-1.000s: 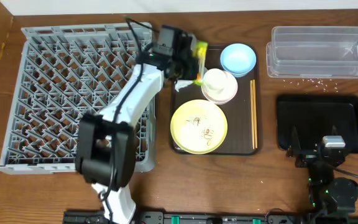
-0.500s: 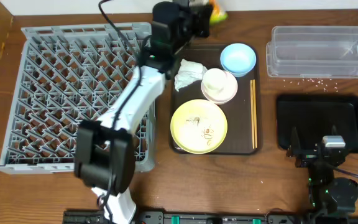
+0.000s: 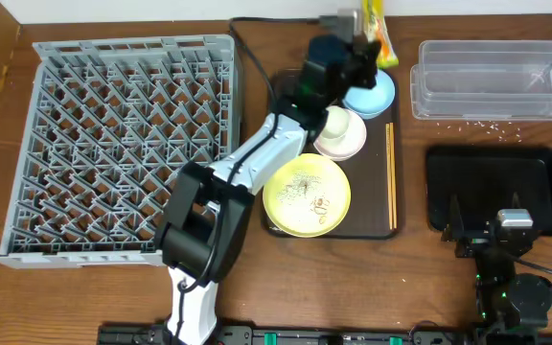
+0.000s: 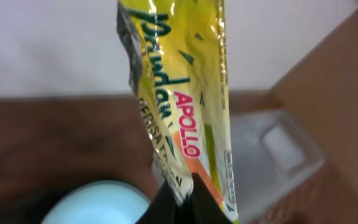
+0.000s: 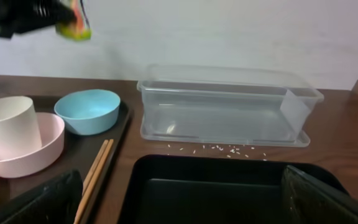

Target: Sort waste into correct bins and load items into the dishwasher

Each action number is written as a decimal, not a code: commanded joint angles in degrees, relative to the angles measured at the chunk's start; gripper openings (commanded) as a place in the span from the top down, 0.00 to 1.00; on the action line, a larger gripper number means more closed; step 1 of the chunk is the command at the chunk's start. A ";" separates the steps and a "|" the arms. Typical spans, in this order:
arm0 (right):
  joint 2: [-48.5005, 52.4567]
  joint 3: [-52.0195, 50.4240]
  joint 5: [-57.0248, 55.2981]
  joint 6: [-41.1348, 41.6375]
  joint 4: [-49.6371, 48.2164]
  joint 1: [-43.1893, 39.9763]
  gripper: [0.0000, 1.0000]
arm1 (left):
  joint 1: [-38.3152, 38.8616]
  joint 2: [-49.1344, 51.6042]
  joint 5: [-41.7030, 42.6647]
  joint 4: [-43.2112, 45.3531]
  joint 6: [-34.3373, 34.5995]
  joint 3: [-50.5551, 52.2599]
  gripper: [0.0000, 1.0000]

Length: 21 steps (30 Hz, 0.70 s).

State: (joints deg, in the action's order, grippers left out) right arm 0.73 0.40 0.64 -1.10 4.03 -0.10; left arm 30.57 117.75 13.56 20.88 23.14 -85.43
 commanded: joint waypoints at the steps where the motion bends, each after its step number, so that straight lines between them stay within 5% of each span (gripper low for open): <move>1: -0.24 -0.09 0.02 -0.66 0.26 -0.70 0.01 | 2.14 -0.50 -0.79 -4.52 -10.82 -0.20 0.92; 8: -0.24 -0.09 0.02 -0.66 0.26 -0.70 0.01 | 1.99 -1.68 -11.50 -10.16 -13.73 -0.20 0.92; 21: -0.24 -0.09 0.04 -0.66 0.26 -0.70 0.01 | -8.07 -14.05 -11.67 -34.45 -14.45 -0.20 0.92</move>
State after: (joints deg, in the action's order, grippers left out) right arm 0.73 0.40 0.64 -1.10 4.05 -0.10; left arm 25.34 108.60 2.81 -11.88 9.98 -85.19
